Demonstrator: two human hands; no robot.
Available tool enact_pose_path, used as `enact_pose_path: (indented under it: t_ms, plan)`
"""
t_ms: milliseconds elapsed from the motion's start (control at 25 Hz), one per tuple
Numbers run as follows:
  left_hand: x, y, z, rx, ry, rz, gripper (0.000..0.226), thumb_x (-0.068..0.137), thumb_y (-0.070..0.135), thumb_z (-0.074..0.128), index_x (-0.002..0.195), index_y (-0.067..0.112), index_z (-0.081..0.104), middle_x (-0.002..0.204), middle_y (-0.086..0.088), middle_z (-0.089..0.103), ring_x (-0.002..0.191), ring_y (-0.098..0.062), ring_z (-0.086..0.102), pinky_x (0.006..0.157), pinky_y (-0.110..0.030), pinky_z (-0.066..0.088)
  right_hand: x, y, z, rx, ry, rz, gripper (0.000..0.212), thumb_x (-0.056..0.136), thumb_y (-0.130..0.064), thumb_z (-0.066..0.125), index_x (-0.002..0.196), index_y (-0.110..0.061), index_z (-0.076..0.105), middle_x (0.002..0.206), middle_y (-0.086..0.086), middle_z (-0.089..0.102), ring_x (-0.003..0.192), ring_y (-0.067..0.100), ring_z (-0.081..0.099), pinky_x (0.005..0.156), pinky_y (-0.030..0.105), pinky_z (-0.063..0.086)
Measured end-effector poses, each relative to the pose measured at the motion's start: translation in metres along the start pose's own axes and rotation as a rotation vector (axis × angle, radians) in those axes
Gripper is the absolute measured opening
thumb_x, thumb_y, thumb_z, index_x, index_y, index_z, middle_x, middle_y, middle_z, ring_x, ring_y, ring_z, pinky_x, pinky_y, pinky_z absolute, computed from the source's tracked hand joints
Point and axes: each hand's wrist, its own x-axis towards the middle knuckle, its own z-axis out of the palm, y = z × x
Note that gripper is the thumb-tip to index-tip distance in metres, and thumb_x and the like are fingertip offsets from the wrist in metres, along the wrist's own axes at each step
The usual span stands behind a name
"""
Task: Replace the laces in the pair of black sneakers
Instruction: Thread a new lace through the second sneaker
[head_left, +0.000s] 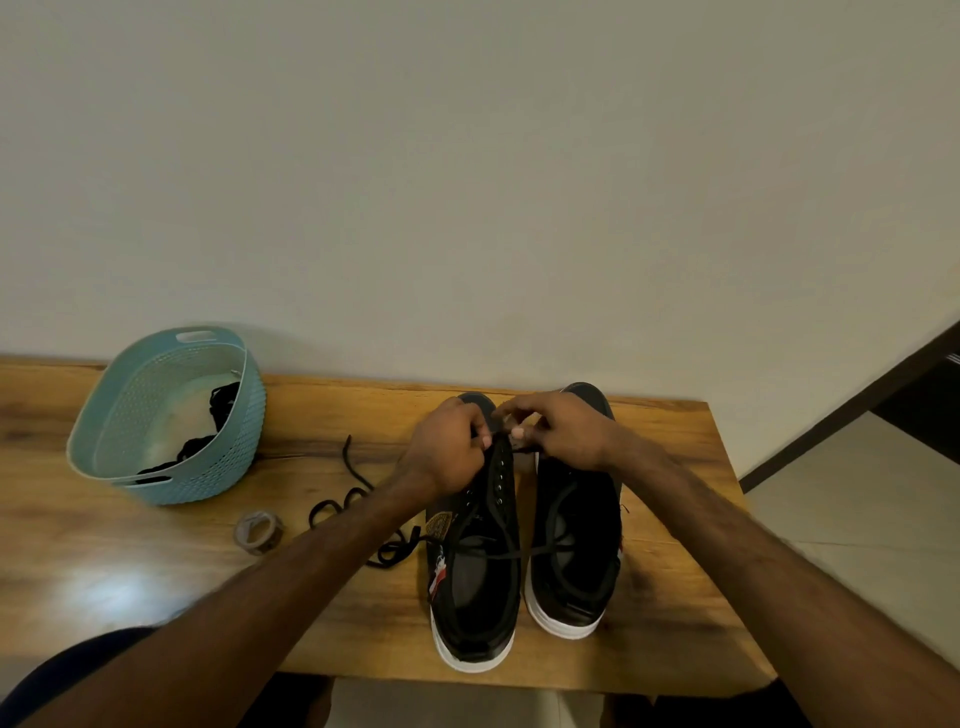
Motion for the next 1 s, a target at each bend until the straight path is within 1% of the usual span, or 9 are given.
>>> enact_pose_path:
  t_ms: [120, 200, 280, 400, 520, 680, 760, 880, 1000]
  plan:
    - [0.003, -0.001, -0.005, -0.016, 0.000, -0.008, 0.009, 0.090, 0.012, 0.062, 0.085, 0.019, 0.061, 0.100, 0.001, 0.054, 0.087, -0.013, 0.052, 0.064, -0.019, 0.038, 0.002, -0.003, 0.015, -0.006, -0.050, 0.005, 0.027, 0.104, -0.013, 0.046, 0.118, -0.012, 0.069, 0.110, 0.007, 0.071, 0.099, 0.019, 0.067, 0.088, 0.032, 0.054]
    - [0.005, -0.002, -0.014, -0.100, 0.024, -0.045, 0.008, 0.091, 0.013, 0.062, 0.084, 0.017, 0.062, 0.101, -0.001, 0.056, 0.088, -0.018, 0.056, 0.072, -0.033, 0.051, 0.002, -0.003, 0.018, 0.013, -0.058, 0.042, 0.027, 0.104, -0.014, 0.047, 0.116, -0.011, 0.071, 0.110, 0.006, 0.072, 0.098, 0.018, 0.067, 0.087, 0.031, 0.053]
    - [0.010, -0.009, -0.032, -0.164, 0.132, -0.101, 0.009, 0.091, 0.013, 0.062, 0.083, 0.018, 0.063, 0.101, -0.001, 0.059, 0.092, -0.018, 0.057, 0.076, -0.033, 0.048, 0.001, -0.004, 0.015, 0.016, -0.037, 0.061, 0.027, 0.103, -0.014, 0.048, 0.114, -0.011, 0.073, 0.111, 0.003, 0.071, 0.098, 0.012, 0.063, 0.087, 0.026, 0.047]
    - [0.017, -0.020, -0.057, -0.247, 0.280, -0.132, 0.008, 0.093, 0.016, 0.062, 0.086, 0.019, 0.065, 0.103, 0.000, 0.065, 0.096, -0.016, 0.057, 0.081, -0.033, 0.043, 0.000, -0.006, 0.013, 0.041, 0.016, 0.063, 0.028, 0.104, -0.021, 0.049, 0.117, -0.013, 0.072, 0.116, 0.001, 0.071, 0.104, 0.010, 0.061, 0.093, 0.027, 0.044]
    - [0.011, -0.011, -0.057, -0.395, 0.186, -0.034, 0.004, 0.093, 0.021, 0.065, 0.089, 0.022, 0.067, 0.097, 0.005, 0.067, 0.071, -0.009, 0.056, 0.069, -0.031, 0.047, 0.006, -0.014, 0.014, 0.370, 0.174, 0.041, 0.027, 0.103, -0.025, 0.052, 0.121, -0.015, 0.070, 0.114, -0.002, 0.073, 0.107, 0.008, 0.064, 0.095, 0.024, 0.047]
    - [0.005, 0.001, -0.049, -0.371, 0.178, 0.036, 0.004, 0.093, 0.020, 0.065, 0.091, 0.020, 0.069, 0.091, 0.008, 0.067, 0.059, -0.002, 0.052, 0.062, -0.024, 0.041, 0.009, -0.023, 0.013, 0.747, 0.192, 0.061, 0.024, 0.101, -0.021, 0.056, 0.105, -0.002, 0.070, 0.083, 0.006, 0.074, 0.082, 0.017, 0.070, 0.092, 0.038, 0.055]
    - [0.005, 0.000, -0.052, -0.368, 0.159, 0.024, 0.004, 0.093, 0.021, 0.066, 0.091, 0.019, 0.070, 0.085, 0.010, 0.066, 0.057, 0.001, 0.051, 0.061, -0.023, 0.040, 0.008, -0.024, 0.012, 0.824, 0.183, 0.068, 0.027, 0.101, -0.025, 0.056, 0.098, -0.003, 0.071, 0.076, 0.004, 0.069, 0.075, 0.016, 0.065, 0.086, 0.037, 0.056]
    - [0.002, -0.001, -0.053, -0.369, 0.043, -0.069, 0.006, 0.092, 0.025, 0.067, 0.091, 0.019, 0.067, 0.083, 0.007, 0.064, 0.068, -0.005, 0.055, 0.055, -0.020, 0.038, 0.008, -0.021, 0.012, 0.848, 0.188, 0.046, 0.015, 0.097, -0.012, 0.061, 0.093, -0.001, 0.070, 0.070, 0.002, 0.064, 0.065, 0.011, 0.058, 0.073, 0.026, 0.054]
    - [-0.004, -0.005, -0.044, -0.165, -0.154, -0.255, 0.028, 0.094, 0.040, 0.062, 0.085, 0.013, 0.060, 0.078, -0.001, 0.060, 0.068, -0.012, 0.058, 0.050, -0.025, 0.048, 0.011, -0.020, 0.016, 0.775, 0.233, 0.084, 0.015, 0.095, -0.009, 0.063, 0.098, 0.005, 0.069, 0.071, 0.004, 0.064, 0.065, 0.013, 0.058, 0.073, 0.026, 0.054]
